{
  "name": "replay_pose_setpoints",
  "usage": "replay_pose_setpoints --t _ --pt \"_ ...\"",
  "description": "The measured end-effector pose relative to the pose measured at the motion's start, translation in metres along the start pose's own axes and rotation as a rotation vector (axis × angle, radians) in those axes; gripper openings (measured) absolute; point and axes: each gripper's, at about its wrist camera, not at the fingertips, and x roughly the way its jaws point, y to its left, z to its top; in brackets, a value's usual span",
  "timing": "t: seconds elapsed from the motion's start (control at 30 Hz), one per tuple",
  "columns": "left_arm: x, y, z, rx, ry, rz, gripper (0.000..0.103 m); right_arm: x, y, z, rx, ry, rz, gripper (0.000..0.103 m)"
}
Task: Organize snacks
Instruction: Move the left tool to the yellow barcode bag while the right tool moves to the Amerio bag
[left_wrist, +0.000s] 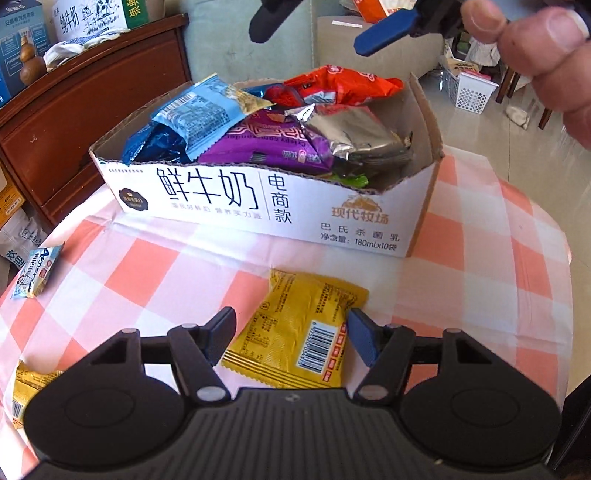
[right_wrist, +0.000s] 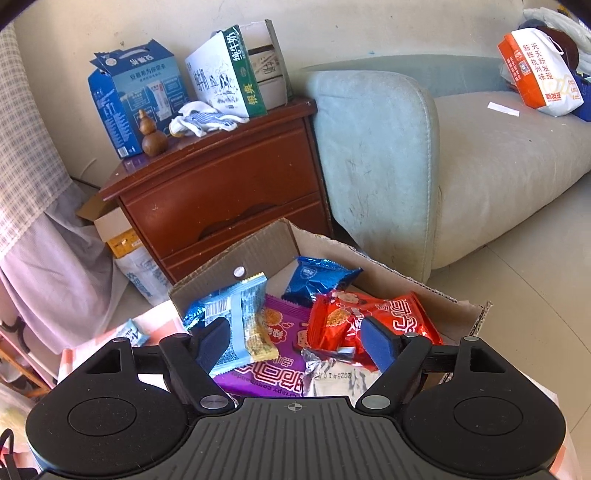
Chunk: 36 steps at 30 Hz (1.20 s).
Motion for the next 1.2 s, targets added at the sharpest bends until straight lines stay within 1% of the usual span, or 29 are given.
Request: replay_pose_setpoints --t 0.03,0.13,0.23,0.37,0.5,0.57,0.67,0.77,0.83,0.87,0.9,0.93,0.97,1.03,1.2 --pt "0.003 0.000 -0.001 -0.006 0.002 0.010 0.058 0.000 -0.001 -0.001 0.002 0.007 0.003 0.080" --pt "0.000 0.002 -0.001 -0.034 -0.022 -0.002 0.051 0.000 -0.006 -0.002 0.018 0.025 0.002 0.082" --pt "-0.010 0.005 0.002 -0.058 -0.076 0.020 0.049 -0.001 -0.014 -0.002 0.053 0.029 -0.001 0.082" --pt "-0.028 0.024 0.014 -0.192 -0.139 0.043 0.049 -0.005 -0.028 0.000 0.128 0.023 -0.019 0.082" --pt "-0.042 0.046 0.041 -0.297 -0.211 0.061 0.049 -0.012 -0.037 0.003 0.175 -0.023 -0.064 0.082" --pt "-0.041 0.051 0.057 -0.328 -0.232 0.066 0.050 -0.016 -0.039 0.005 0.195 -0.050 -0.081 0.082" --pt "-0.034 0.051 0.088 -0.328 -0.273 0.085 0.050 -0.018 -0.044 0.006 0.226 -0.068 -0.088 0.082" --pt "-0.023 0.047 0.113 -0.334 -0.281 0.070 0.052 -0.019 -0.050 0.009 0.262 -0.085 -0.113 0.082" --pt "-0.016 0.044 0.127 -0.340 -0.293 0.083 0.058 -0.019 -0.054 0.010 0.279 -0.089 -0.122 0.084" --pt "-0.013 0.042 0.133 -0.332 -0.295 0.093 0.063 -0.018 -0.056 0.010 0.291 -0.091 -0.129 0.085" --pt "-0.012 0.041 0.136 -0.322 -0.294 0.104 0.077 -0.018 -0.059 0.009 0.306 -0.091 -0.138 0.085" --pt "-0.013 0.040 0.138 -0.314 -0.298 0.116 0.084 -0.018 -0.060 0.010 0.315 -0.090 -0.141 0.085" --pt "-0.016 0.040 0.137 -0.310 -0.306 0.123 0.084 -0.017 -0.062 0.010 0.320 -0.087 -0.139 0.085" --pt "-0.024 0.045 0.132 -0.309 -0.316 0.105 0.085 -0.015 -0.062 0.010 0.329 -0.075 -0.125 0.085" --pt "-0.050 0.072 0.113 -0.366 -0.306 0.112 0.090 -0.008 -0.048 0.008 0.301 -0.046 -0.077 0.085"
